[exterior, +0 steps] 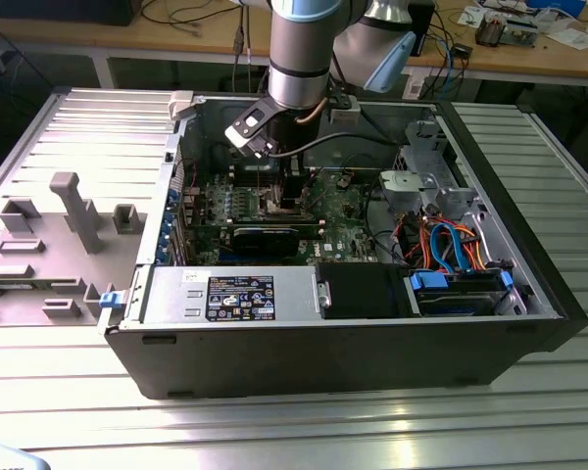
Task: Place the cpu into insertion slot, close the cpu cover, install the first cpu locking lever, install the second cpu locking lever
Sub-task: 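Place the cpu into insertion slot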
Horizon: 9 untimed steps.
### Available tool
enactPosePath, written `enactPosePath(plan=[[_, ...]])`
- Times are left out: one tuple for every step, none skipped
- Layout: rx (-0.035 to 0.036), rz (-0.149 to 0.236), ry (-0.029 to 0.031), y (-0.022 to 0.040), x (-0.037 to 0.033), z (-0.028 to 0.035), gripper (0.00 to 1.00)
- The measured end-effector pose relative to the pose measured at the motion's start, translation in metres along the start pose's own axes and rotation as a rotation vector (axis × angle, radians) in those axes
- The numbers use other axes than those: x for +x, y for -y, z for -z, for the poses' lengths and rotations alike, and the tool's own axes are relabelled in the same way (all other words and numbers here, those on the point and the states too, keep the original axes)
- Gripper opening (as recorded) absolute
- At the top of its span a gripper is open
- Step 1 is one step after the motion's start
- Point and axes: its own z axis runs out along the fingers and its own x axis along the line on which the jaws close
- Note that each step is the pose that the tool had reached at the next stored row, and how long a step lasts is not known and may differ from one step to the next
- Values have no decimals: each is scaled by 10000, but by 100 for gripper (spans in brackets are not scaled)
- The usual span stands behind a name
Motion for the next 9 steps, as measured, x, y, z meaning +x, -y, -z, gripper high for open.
enactPosePath(plan=[[0, 0, 0, 0, 0, -2, 55], [-1, 0, 0, 0, 0, -3, 55], [0, 0, 0, 0, 0, -5, 55], [0, 0, 0, 0, 0, -9, 55], [0, 0, 0, 0, 0, -11, 55], [0, 0, 0, 0, 0, -12, 55], [0, 0, 0, 0, 0, -14, 55], [0, 0, 1, 0, 0, -15, 55], [-1, 0, 1, -1, 0, -18, 55]])
